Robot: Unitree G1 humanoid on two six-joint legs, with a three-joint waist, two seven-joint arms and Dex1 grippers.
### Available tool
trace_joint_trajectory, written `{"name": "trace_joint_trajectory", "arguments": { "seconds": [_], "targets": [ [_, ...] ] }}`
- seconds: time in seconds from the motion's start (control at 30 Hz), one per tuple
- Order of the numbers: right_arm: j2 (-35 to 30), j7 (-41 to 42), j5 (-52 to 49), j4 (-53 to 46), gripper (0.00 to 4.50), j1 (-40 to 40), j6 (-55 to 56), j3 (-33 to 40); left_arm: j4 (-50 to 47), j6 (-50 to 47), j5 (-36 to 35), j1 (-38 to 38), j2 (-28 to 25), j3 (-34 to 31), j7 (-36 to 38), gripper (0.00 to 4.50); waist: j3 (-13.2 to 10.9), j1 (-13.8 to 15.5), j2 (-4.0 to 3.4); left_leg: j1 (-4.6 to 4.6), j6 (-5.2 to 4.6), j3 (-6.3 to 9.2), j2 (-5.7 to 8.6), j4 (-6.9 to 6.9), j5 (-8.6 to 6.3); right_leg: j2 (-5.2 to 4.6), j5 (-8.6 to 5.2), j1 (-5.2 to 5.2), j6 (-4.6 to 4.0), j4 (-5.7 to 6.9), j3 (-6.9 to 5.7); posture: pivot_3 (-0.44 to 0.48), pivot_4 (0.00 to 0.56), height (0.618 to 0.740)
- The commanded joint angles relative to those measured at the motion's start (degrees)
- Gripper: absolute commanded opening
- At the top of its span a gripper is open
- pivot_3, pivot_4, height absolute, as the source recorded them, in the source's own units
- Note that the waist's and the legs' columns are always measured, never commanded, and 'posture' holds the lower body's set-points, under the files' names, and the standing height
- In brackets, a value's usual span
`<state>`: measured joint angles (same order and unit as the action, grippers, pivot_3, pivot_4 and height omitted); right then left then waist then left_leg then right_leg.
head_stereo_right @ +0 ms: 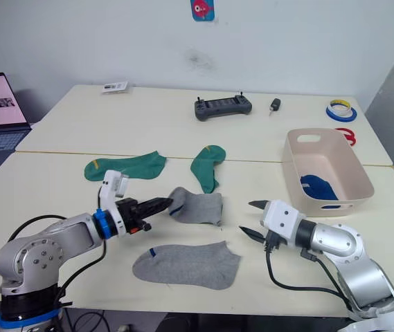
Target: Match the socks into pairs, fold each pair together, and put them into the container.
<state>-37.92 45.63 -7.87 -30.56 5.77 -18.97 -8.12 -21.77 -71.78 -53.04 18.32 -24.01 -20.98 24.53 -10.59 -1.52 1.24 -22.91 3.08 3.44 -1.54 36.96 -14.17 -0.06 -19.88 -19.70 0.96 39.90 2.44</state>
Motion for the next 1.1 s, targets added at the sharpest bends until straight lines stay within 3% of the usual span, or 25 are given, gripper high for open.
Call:
{"name": "trace_joint_trajectory", "arguments": {
  "seconds": [0.03, 0.43, 0.87, 0.97, 1.1],
  "targets": [
    [-0.09, -0.29, 0.27, -1.04, 3.12, 1.04, 0.43, 0.06, -1.62, -4.39, -11.06, 3.99, 3.4, -4.99, -7.05, 0.02, 0.0, 0.01, 0.0, 0.01, 0.01, 0.01, 0.0, 0.0, 0.01, 0.0, 0.0, 0.0, 0.0, 0.01, 0.0, 0.0, 0.15, 0.74],
    [5.09, -6.59, 2.91, -1.65, 3.12, -0.68, -8.22, -6.03, 1.18, -1.62, -33.04, 7.59, 1.76, -3.15, -21.7, 0.02, 0.0, -0.05, 0.0, 0.01, 0.18, 0.03, 0.01, 0.01, 0.1, 0.01, 0.0, 0.01, 0.0, 0.01, 0.02, 0.0, 0.15, 0.74],
    [20.61, -17.54, 5.85, 11.44, 3.12, 3.63, -9.26, -9.43, 2.46, 6.03, -39.26, 5.8, -4.52, 2.84, -24.57, 0.02, 0.0, -0.04, 0.0, 0.03, 0.27, 0.02, 0.0, -0.02, 0.15, 0.03, 0.0, -0.04, 0.0, 0.03, 0.02, 0.0, 0.15, 0.74],
    [21.3, -17.77, 6.1, 12.66, 2.5, 4.39, -8.17, -8.87, 2.21, 7.32, -39.84, 4.73, -5.72, 3.36, -24.5, 0.0, 0.0, -0.05, 0.0, 0.02, 0.27, 0.01, 0.0, -0.03, 0.15, 0.03, 0.0, -0.05, 0.0, 0.02, 0.02, 0.0, 0.15, 0.74],
    [19.34, -16.18, 6.43, 12.07, 1.06, 4.75, -6.46, -8.17, 1.99, 9.07, -41.27, 2.76, -7.29, 3.26, -25.21, 0.0, 0.0, -0.05, 0.0, 0.01, 0.27, 0.02, -0.01, -0.04, 0.15, 0.03, 0.0, -0.07, 0.0, 0.02, 0.02, 0.0, 0.15, 0.74]
  ]
}}
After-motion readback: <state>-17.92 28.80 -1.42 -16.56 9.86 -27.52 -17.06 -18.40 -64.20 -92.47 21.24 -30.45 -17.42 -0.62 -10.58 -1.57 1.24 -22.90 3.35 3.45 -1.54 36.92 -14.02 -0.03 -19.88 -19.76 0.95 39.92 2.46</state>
